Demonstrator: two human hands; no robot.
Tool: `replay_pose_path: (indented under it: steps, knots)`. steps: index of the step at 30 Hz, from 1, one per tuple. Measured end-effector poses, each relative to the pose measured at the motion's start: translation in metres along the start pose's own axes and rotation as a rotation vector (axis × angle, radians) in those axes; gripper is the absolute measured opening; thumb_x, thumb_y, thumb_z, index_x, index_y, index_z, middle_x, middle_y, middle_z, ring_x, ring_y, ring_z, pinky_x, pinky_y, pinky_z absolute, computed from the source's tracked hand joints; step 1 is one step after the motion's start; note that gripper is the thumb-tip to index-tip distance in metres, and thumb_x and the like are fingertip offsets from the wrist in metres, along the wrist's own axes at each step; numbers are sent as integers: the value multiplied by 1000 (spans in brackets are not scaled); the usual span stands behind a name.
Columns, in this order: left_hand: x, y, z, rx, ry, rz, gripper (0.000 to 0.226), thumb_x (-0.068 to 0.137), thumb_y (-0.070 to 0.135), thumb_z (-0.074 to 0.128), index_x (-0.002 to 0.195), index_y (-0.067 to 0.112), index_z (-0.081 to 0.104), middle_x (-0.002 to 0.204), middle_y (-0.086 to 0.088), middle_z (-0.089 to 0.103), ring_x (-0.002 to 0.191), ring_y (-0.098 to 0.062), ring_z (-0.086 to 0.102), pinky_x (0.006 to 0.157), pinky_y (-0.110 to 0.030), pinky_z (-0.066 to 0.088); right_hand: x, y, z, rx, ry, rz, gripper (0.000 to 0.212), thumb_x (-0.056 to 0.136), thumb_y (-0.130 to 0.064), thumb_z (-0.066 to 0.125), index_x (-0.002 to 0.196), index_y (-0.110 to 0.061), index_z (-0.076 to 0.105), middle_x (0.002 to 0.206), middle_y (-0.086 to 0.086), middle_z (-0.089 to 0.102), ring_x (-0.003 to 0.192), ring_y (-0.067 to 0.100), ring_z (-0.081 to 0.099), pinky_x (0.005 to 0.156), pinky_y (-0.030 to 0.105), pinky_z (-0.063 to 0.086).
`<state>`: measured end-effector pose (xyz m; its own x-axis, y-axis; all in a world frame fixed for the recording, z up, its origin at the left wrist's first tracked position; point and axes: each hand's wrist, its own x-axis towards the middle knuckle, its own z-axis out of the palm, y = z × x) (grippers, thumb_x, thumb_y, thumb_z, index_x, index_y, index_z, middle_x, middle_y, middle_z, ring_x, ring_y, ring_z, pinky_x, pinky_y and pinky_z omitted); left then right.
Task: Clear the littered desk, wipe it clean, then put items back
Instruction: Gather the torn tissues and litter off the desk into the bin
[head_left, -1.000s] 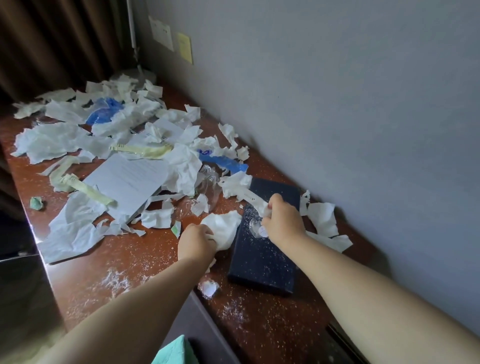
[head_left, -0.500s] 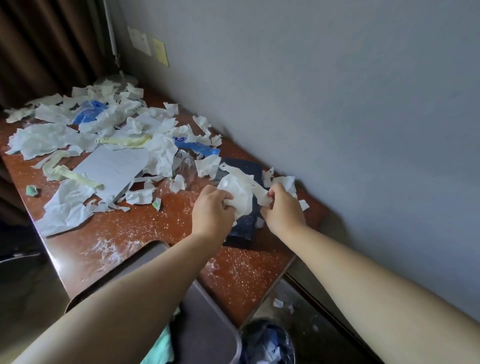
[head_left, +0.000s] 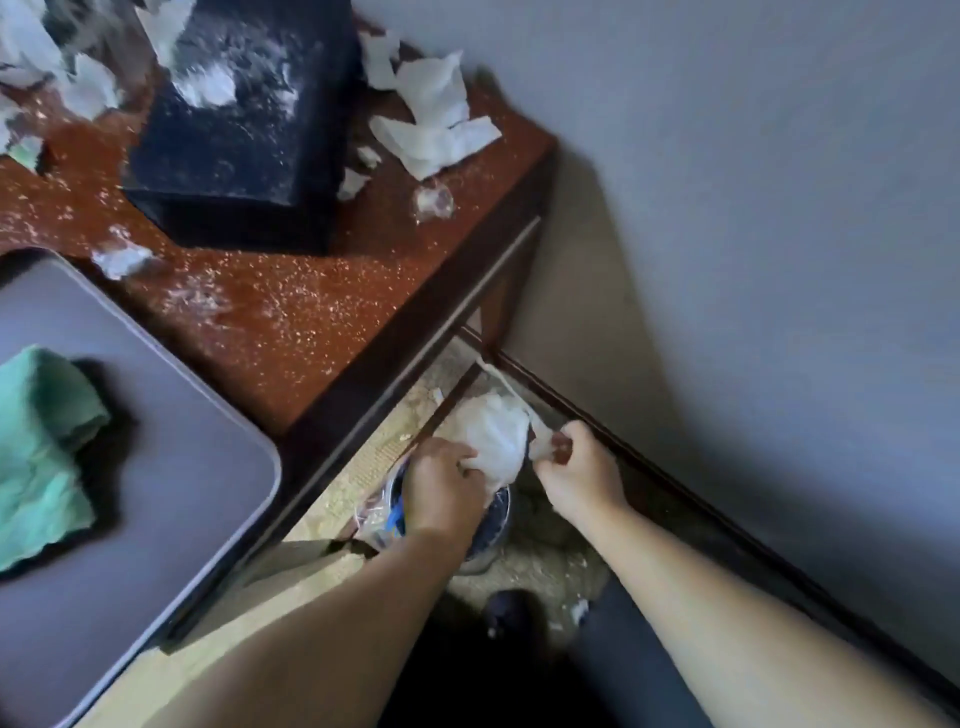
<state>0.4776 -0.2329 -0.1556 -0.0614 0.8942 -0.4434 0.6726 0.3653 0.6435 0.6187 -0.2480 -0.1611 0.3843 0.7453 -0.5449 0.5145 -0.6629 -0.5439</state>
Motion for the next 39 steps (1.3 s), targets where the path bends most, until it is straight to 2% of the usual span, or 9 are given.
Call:
replay_pose_path:
  steps: [6, 10, 14, 17, 20, 24, 28, 31, 39]
  knots:
    - [57, -116, 90, 52, -1, -222, 21, 78, 1, 64, 98, 1, 73, 106, -17, 68, 102, -31, 62, 84, -30, 45, 52, 97, 118, 124, -276, 249, 14, 70, -25, 62, 72, -19, 49, 71, -3, 53, 74, 18, 52, 65, 25, 36]
    - [103, -162, 134, -61, 57, -365, 42, 87, -3, 49, 57, 26, 55, 59, 4, 53, 72, -11, 57, 51, -16, 39, 95, 130, 180, 295, -452, 508, 13, 82, -18, 57, 69, -18, 52, 73, 4, 55, 79, 21, 54, 72, 31, 47]
    - [122, -199, 159, -101, -151, -537, 25, 84, 20, 57, 60, 14, 56, 64, -1, 52, 77, -23, 54, 65, -27, 41, 118, 141, 211, 373, -556, 777, 15, 85, -23, 59, 86, -8, 55, 78, 8, 58, 72, 21, 57, 67, 27, 48]
    - [122, -201, 156, -250, -143, -587, 9, 85, 11, 62, 90, 10, 69, 89, -5, 61, 93, -26, 58, 84, -33, 47, 120, 141, 215, 395, -482, 718, 22, 84, -27, 62, 75, -8, 55, 66, 8, 53, 56, 18, 50, 57, 24, 41]
    - [112, -184, 137, -205, -85, -547, 11, 81, 11, 59, 77, 16, 68, 83, -5, 64, 85, -25, 59, 75, -31, 42, 109, 128, 196, 299, -424, 590, 24, 87, -27, 58, 67, -14, 52, 68, 3, 51, 55, 13, 47, 56, 23, 40]
    - [81, -121, 88, -111, -34, -393, 29, 87, 14, 53, 114, 16, 65, 116, -6, 64, 104, -27, 59, 81, -29, 42, 85, 86, 136, 109, -437, 431, 19, 88, -26, 54, 76, -13, 59, 68, -1, 53, 58, 9, 46, 61, 24, 41]
    - [51, -33, 18, -146, 41, -198, 24, 89, 9, 52, 106, 10, 69, 112, -7, 66, 98, -24, 60, 78, -25, 44, 56, 11, 55, 35, -308, 288, 30, 88, -28, 58, 109, -8, 63, 101, 6, 65, 87, 18, 59, 69, 23, 43]
    - [30, 38, -39, -209, 54, -132, 24, 89, 12, 51, 106, 13, 68, 101, -5, 66, 79, -16, 59, 66, -20, 40, 31, -58, -4, -21, -190, 126, 21, 87, -30, 57, 98, -14, 66, 96, 7, 66, 91, 24, 63, 70, 24, 43]
    - [8, 114, -195, -48, 275, 184, 27, 88, 15, 55, 113, 16, 66, 121, 0, 60, 110, -19, 56, 95, -27, 41, -35, -207, -73, -35, -149, -286, 12, 83, -32, 63, 86, -21, 63, 88, 0, 65, 88, 22, 61, 76, 30, 47]
